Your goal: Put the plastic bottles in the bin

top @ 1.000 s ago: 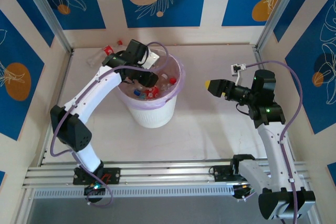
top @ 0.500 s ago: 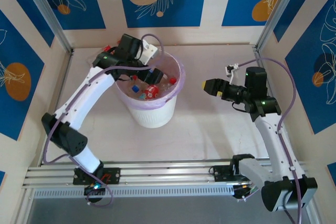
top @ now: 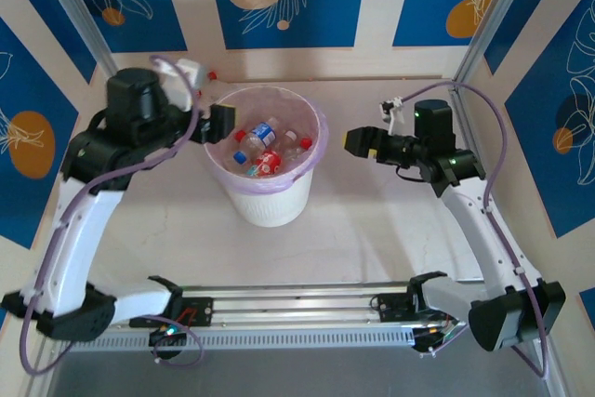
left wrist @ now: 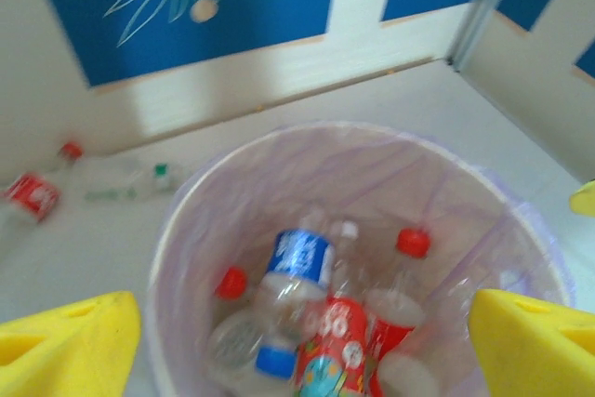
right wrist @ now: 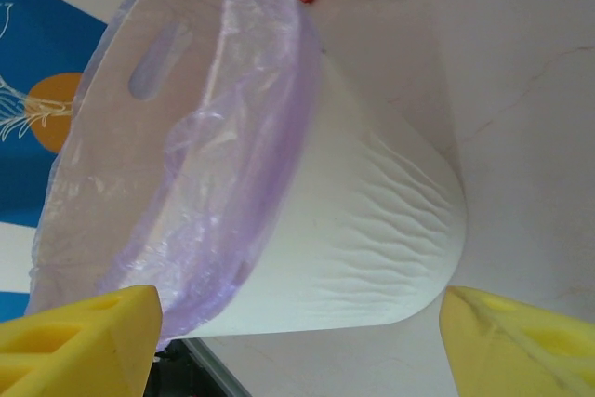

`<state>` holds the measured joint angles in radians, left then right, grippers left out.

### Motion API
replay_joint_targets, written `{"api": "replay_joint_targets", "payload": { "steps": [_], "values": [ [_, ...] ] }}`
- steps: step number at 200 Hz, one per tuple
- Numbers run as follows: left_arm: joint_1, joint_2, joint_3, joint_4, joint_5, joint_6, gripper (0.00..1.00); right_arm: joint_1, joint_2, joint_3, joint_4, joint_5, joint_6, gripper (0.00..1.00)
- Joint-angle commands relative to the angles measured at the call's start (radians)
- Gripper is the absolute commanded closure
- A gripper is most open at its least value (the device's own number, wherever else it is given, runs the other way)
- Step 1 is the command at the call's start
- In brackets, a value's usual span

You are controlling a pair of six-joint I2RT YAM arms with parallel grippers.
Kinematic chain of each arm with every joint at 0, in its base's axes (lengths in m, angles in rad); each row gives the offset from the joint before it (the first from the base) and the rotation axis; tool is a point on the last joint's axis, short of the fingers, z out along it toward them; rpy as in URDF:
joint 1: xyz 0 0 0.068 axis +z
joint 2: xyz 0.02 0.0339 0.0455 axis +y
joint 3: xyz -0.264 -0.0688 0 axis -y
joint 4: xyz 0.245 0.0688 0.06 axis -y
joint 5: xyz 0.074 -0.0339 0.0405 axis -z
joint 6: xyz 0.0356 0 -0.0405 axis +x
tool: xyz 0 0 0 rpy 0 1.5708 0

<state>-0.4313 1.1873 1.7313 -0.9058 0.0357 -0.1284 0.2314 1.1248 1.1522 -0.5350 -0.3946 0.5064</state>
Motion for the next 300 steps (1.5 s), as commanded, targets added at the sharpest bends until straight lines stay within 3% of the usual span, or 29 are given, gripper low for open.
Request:
{"api": "replay_joint_targets", "payload": {
  "steps": [1, 31, 84, 118, 160, 213, 255, 300],
  "values": [
    [0.054, -0.053, -0.110, -0.010, 0.074, -0.108, 0.10, 0.051, 0.026, 0.067, -0.008, 0.035, -0.007, 0.22],
    [0.111, -0.100, -0.237, 0.041, 0.156, -0.199, 0.12, 0.126, 0.081, 0.138, -0.039, 0.092, -0.034, 0.27],
    [0.143, -0.110, -0.384, 0.130, 0.190, -0.284, 0.16, 0.211, 0.165, 0.213, -0.051, 0.147, -0.060, 0.43],
    [0.143, -0.096, -0.418, 0.144, 0.186, -0.282, 0.20, 0.230, 0.203, 0.233, -0.052, 0.169, -0.071, 0.52],
    [0.143, -0.056, -0.447, 0.204, 0.244, -0.303, 0.30, 0.236, 0.226, 0.244, -0.060, 0.196, -0.080, 0.57],
    [0.138, -0.013, -0.496, 0.292, 0.313, -0.345, 0.36, 0.238, 0.229, 0.252, -0.076, 0.220, -0.085, 0.63],
    [0.073, 0.047, -0.493, 0.383, 0.316, -0.377, 0.38, 0.220, 0.197, 0.252, -0.116, 0.286, -0.095, 0.64],
    [-0.038, 0.197, -0.428, 0.461, 0.306, -0.377, 0.38, 0.114, 0.135, 0.214, -0.159, 0.296, -0.080, 0.64]
  ]
}}
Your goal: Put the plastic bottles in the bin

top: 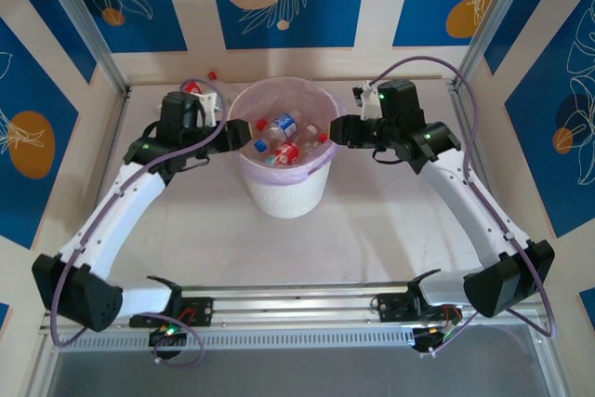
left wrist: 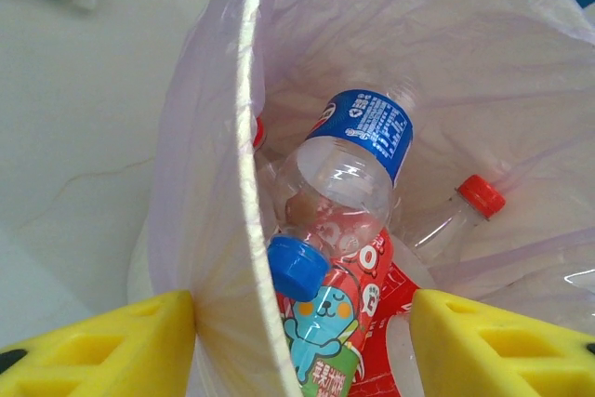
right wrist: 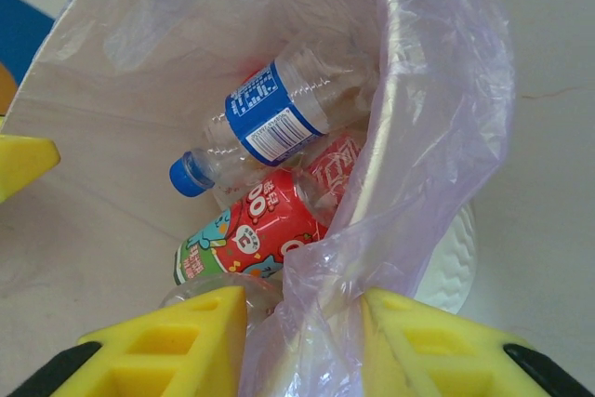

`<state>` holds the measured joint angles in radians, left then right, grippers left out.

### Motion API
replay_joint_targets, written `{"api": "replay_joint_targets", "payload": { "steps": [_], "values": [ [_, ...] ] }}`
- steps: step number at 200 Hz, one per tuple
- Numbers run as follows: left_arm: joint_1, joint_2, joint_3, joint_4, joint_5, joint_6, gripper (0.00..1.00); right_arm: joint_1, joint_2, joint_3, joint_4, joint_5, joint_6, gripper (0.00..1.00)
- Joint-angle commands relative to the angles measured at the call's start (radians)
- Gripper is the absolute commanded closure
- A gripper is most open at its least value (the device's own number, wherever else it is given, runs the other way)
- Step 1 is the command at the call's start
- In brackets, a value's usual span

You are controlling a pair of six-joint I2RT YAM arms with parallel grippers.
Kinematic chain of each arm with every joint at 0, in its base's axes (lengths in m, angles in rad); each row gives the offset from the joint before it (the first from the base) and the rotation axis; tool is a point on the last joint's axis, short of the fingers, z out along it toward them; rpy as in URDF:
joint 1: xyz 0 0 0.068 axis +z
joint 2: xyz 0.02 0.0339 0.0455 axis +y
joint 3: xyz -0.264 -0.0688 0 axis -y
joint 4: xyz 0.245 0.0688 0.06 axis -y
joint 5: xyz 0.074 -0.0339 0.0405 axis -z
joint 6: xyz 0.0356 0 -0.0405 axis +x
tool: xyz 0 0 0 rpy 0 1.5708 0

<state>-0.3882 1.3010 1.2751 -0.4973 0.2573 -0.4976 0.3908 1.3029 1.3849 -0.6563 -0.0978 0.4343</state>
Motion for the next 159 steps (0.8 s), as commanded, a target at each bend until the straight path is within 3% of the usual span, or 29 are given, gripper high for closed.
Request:
{"api": "replay_joint_targets", "payload": {
  "steps": [1, 38, 70, 110, 159],
  "values": [
    [-0.083, 0.087, 0.030, 0.054, 0.085, -0.008, 0.39, -0.048, -0.046, -0.020, -0.038, -0.001, -0.007, 0.64],
    [-0.158, 0.221, 0.123, 0.086, 0.088, 0.006, 0.39, -0.133, -0.082, -0.033, -0.091, -0.016, -0.021, 0.64],
    [-0.173, 0.274, 0.199, 0.075, 0.090, 0.029, 0.37, -0.175, -0.099, -0.025, -0.104, -0.048, -0.016, 0.64],
    [-0.160, 0.239, 0.272, -0.020, 0.021, 0.103, 0.15, -0.179, -0.087, -0.005, -0.098, -0.062, -0.017, 0.62],
    [-0.048, 0.135, 0.265, -0.095, -0.026, 0.155, 0.04, -0.188, -0.081, 0.025, -0.094, -0.072, -0.027, 0.53]
  ]
}}
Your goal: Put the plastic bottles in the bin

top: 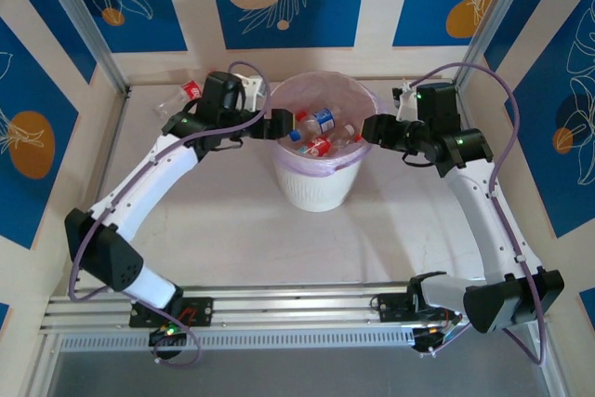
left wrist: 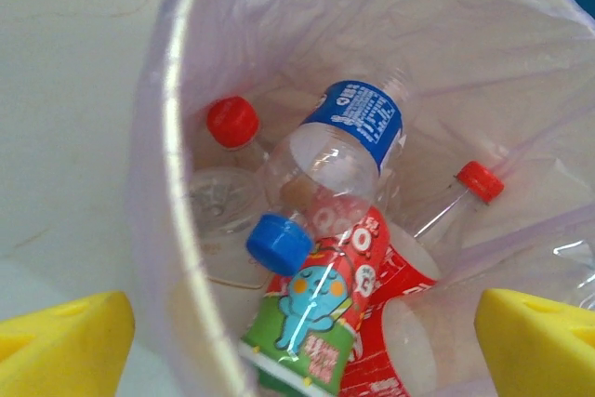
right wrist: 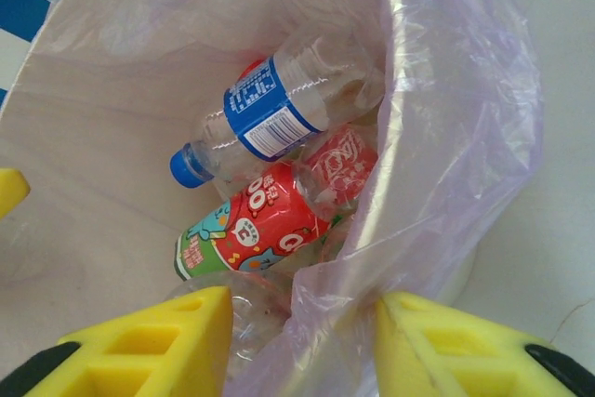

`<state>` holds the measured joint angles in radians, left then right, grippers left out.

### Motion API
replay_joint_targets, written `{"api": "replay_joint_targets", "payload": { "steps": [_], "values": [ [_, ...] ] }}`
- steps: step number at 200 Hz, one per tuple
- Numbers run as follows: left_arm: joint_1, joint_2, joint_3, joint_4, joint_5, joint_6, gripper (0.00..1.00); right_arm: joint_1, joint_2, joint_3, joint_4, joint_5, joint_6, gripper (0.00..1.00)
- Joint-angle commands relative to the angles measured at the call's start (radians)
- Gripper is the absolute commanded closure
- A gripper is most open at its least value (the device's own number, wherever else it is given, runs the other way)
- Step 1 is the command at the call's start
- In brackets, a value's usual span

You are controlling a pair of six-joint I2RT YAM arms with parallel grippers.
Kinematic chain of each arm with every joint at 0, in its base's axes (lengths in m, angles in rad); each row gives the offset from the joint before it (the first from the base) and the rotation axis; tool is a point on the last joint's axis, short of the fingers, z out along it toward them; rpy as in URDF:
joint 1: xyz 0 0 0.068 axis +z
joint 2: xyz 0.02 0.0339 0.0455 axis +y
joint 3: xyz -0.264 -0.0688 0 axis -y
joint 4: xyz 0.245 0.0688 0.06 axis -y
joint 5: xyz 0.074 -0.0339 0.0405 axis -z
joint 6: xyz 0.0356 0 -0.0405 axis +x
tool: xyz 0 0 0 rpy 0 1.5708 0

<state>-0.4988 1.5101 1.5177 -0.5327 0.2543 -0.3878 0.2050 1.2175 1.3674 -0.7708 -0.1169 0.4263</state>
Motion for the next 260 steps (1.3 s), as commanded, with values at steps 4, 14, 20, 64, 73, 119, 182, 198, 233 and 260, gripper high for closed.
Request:
{"api": "replay_joint_targets", "payload": {
  "steps": [4, 14, 20, 64, 73, 119, 182, 198, 233, 260],
  "values": [
    [0.072, -0.080, 0.020, -0.062, -0.024, 0.047, 0.04, -0.004, 0.005, 0.046, 0.019, -0.054, -0.020, 0.53],
    [0.092, -0.095, 0.013, -0.067, -0.025, 0.053, 0.03, -0.008, 0.005, 0.051, 0.017, -0.056, -0.023, 0.52],
    [0.104, -0.102, 0.009, -0.070, -0.030, 0.055, 0.03, -0.010, 0.005, 0.055, 0.016, -0.056, -0.024, 0.51],
    [0.229, -0.099, -0.010, -0.066, -0.079, 0.070, 0.03, -0.036, -0.004, 0.074, 0.002, -0.066, -0.039, 0.42],
    [0.251, -0.081, -0.005, -0.063, -0.102, 0.072, 0.02, -0.044, -0.008, 0.079, -0.002, -0.064, -0.043, 0.37],
    [0.352, 0.067, 0.061, -0.009, -0.272, 0.109, 0.00, -0.115, -0.060, 0.096, 0.011, -0.105, -0.052, 0.15],
    [0.514, 0.456, 0.382, 0.012, -0.301, 0.145, 0.00, -0.246, -0.114, 0.038, 0.045, -0.168, -0.064, 0.11],
    [0.543, 0.570, 0.504, -0.011, -0.296, 0.168, 0.00, -0.280, -0.118, 0.007, 0.054, -0.169, -0.063, 0.11],
    [0.596, 0.809, 0.760, -0.050, -0.252, 0.192, 0.00, -0.345, -0.109, -0.060, 0.072, -0.184, -0.044, 0.11],
    [0.617, 0.972, 0.935, -0.099, -0.206, 0.198, 0.00, -0.375, -0.090, -0.074, 0.062, -0.176, -0.042, 0.11]
  ]
}}
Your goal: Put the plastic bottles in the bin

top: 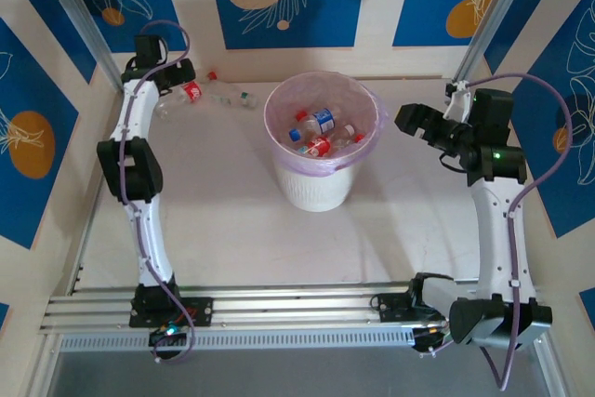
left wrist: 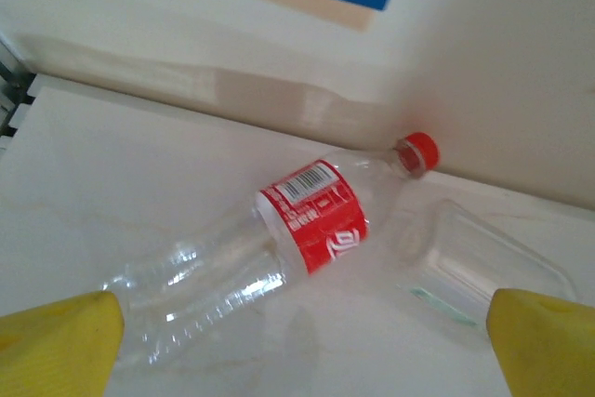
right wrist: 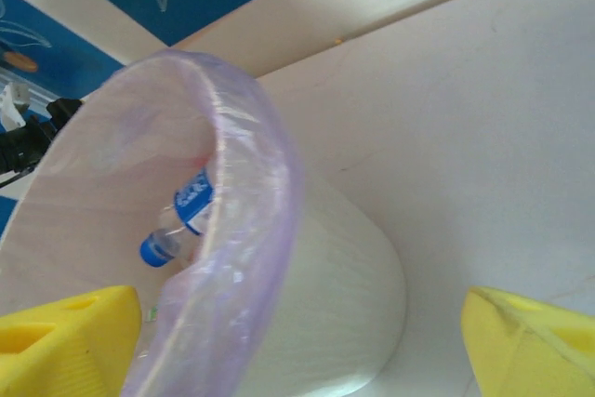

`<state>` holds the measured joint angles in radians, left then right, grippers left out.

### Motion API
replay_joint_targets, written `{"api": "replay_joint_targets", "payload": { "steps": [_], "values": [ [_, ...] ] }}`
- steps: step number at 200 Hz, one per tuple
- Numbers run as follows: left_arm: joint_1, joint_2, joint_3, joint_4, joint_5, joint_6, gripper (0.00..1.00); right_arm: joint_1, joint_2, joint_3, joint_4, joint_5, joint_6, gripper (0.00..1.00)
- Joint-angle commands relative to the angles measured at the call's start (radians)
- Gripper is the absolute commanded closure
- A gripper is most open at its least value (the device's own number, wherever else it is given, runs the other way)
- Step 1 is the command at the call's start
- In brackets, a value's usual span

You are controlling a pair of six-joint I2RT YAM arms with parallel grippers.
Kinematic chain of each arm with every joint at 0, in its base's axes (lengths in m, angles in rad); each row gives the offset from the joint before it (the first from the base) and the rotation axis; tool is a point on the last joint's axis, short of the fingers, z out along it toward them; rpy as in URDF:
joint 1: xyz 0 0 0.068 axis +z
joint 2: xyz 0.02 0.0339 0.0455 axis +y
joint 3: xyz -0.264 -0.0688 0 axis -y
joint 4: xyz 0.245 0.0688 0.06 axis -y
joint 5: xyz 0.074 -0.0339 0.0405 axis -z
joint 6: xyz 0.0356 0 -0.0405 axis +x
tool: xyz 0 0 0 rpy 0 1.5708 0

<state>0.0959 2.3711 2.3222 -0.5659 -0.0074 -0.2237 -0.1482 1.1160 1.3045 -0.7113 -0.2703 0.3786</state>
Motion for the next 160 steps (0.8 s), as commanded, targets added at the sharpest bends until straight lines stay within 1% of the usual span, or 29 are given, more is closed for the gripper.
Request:
{"api": "replay_joint_targets", "payload": {
  "steps": [1, 30, 89, 107, 119, 144, 160],
  "values": [
    [0.022, 0.115, 0.135, -0.067, 0.058, 0.035, 0.00, -0.022, 0.012, -0.012, 0.002, -0.023, 0.005, 0.11],
    [0.028, 0.219, 0.193, -0.077, 0.106, 0.042, 0.00, -0.028, 0.032, -0.010, -0.008, -0.001, 0.012, 0.11],
    [0.028, 0.286, 0.194, -0.189, 0.056, 0.089, 0.00, -0.028, 0.066, -0.010, -0.001, -0.004, 0.018, 0.12],
    [0.028, 0.290, 0.191, -0.216, 0.061, 0.100, 0.05, -0.027, 0.068, -0.014, 0.003, -0.009, 0.020, 0.13],
    [0.028, 0.288, 0.189, -0.233, 0.078, 0.111, 0.07, -0.027, 0.064, -0.016, 0.003, -0.007, 0.020, 0.13],
    [0.027, 0.246, 0.171, -0.275, 0.157, 0.120, 0.13, -0.029, 0.056, -0.020, -0.001, -0.004, 0.020, 0.13],
    [0.022, 0.179, 0.106, -0.270, 0.215, 0.118, 0.17, -0.027, 0.056, -0.024, 0.009, -0.008, 0.027, 0.13]
  ]
}}
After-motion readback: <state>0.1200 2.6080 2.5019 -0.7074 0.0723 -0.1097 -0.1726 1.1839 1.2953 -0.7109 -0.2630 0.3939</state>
